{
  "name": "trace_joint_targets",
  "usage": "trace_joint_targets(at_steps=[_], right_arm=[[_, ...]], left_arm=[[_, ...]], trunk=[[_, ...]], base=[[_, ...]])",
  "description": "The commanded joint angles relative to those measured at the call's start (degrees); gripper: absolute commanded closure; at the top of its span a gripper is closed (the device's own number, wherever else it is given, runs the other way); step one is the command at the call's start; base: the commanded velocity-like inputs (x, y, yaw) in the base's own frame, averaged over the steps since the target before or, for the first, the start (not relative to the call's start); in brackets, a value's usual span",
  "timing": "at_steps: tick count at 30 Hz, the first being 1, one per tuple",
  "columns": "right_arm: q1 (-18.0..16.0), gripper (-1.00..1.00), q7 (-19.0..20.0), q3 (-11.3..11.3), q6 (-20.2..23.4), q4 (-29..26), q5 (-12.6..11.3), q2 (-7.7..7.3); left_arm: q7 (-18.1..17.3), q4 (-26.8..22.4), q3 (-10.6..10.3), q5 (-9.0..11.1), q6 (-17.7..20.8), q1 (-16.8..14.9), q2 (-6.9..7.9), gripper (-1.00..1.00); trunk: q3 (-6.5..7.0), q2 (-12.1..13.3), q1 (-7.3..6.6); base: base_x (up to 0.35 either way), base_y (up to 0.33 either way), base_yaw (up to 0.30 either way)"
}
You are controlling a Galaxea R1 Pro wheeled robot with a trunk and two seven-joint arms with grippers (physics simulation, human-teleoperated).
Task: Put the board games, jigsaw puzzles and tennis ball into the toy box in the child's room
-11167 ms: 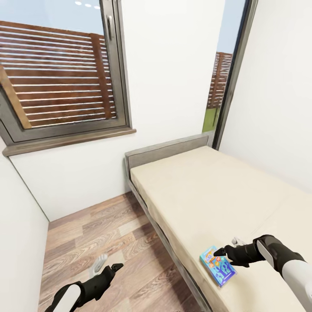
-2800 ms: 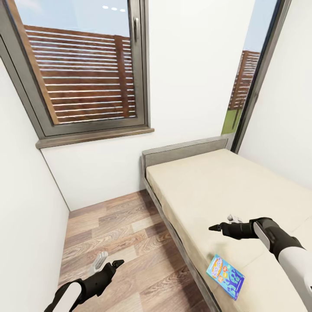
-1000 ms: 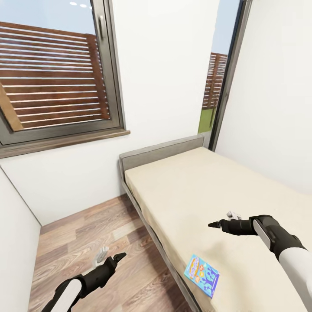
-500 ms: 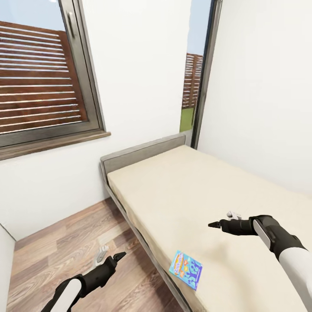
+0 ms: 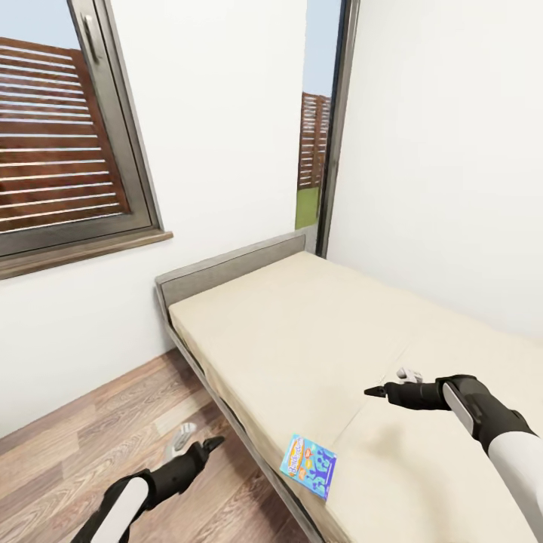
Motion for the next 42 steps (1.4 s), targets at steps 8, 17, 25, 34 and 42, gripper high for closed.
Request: trace_joint_targets(at_steps=[8,17,25,34,42], right_arm=[[0.09,-1.0,-0.17,0.37,0.34,-0.57,-0.58,-0.12],[0.16,-1.0,-0.2,0.39,0.81,-2.86,-0.55,-0.16],[0.17,-1.0,-0.19,0.32,0.94,-4.32,-0.58,-0.42],[0.16,-1.0,-0.18,0.32,0.98,-4.56,-0.6,-0.79],[0.15,-1.0,-0.18,0.27,1.03,-4.59,-0.59,-0.9]], left_arm=[[-0.15,-0.03,-0.43,-1.92,0.31,-0.54,-0.59,-1.0],[-2.02,-0.22,-0.28,-1.37,0.45,-0.73,-1.03,-1.0],[-5.19,-3.99,-0.21,-0.89,0.9,-0.52,-0.92,-1.0],[-5.58,-5.05,-0.24,1.66,3.05,-0.49,-0.78,-1.0],[-5.64,-4.16,-0.31,2.26,3.44,-0.73,-1.09,-1.0]], trunk=[[-0.05,-0.03,-0.01],[0.0,-0.03,-0.01],[0.05,-0.03,-0.01],[-1.38,-3.23,1.75],[-2.82,-6.44,3.51]], base=[[0.0,0.0,-0.01],[0.0,0.0,-0.031],[0.0,0.0,-0.022],[0.0,0.0,-0.002],[0.0,0.0,0.0]])
